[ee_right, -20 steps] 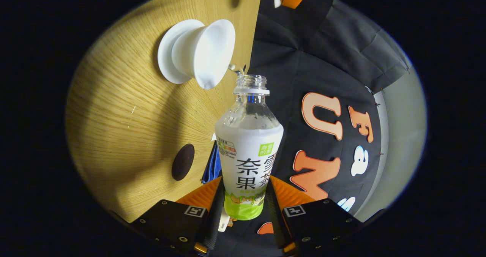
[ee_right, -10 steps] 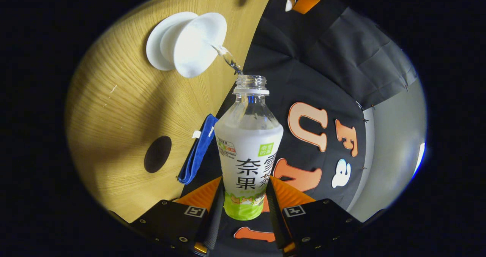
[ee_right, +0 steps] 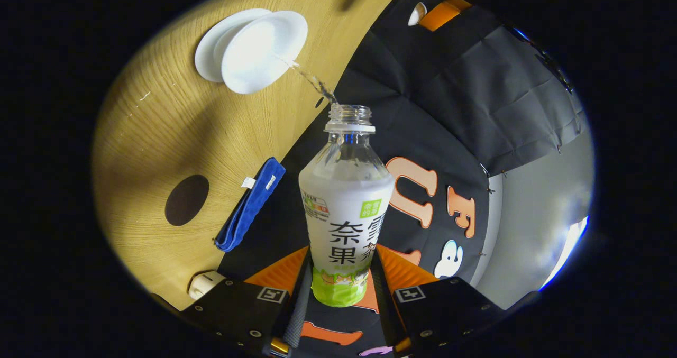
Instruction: Open the teacup lid with one hand, grasp the water bottle and pour water into the teacup with the other hand; after pouring, place the water bottle on the coaster and then close the teacup lid.
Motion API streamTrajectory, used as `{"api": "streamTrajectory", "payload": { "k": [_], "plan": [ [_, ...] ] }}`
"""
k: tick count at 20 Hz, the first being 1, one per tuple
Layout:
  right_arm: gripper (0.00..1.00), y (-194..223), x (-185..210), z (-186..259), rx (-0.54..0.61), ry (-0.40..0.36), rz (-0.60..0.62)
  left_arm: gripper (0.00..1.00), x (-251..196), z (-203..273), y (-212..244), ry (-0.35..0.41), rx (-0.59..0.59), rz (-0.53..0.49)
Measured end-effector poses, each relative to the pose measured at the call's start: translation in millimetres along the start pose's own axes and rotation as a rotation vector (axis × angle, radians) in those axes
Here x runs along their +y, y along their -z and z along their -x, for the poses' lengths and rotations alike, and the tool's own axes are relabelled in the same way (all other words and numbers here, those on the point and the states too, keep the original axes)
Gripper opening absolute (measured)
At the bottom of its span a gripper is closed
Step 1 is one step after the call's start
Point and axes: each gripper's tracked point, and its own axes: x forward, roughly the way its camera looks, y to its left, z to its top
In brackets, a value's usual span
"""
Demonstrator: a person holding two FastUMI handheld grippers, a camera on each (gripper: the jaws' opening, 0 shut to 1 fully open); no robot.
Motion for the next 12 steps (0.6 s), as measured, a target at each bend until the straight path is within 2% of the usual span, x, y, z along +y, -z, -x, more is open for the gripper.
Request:
{"api": "streamTrajectory", "payload": {
  "k": [4, 8, 9, 10, 12],
  "plan": [
    [0.59, 0.6, -1.5, 1.1, -0.021, 0.048, 0.060, 0.31, -4.1, -1.2, -1.6, 0.017, 0.004, -0.010],
    [0.59, 1.3, -2.8, -0.6, -0.045, 0.054, 0.097, 0.31, -4.9, 0.0, -3.2, 0.017, 0.005, -0.011],
    [0.63, 2.6, -2.3, -1.7, -0.054, 0.058, 0.113, 0.31, -5.3, 0.0, -2.4, 0.020, 0.011, -0.011],
    [0.59, 2.8, -2.7, -1.7, -0.061, 0.065, 0.130, 0.31, -5.3, 0.1, -1.5, 0.022, 0.017, -0.009],
    [0.59, 5.4, -1.4, -2.7, -0.069, 0.075, 0.145, 0.31, -5.2, -1.5, 1.2, 0.028, 0.024, -0.008]
  ]
}}
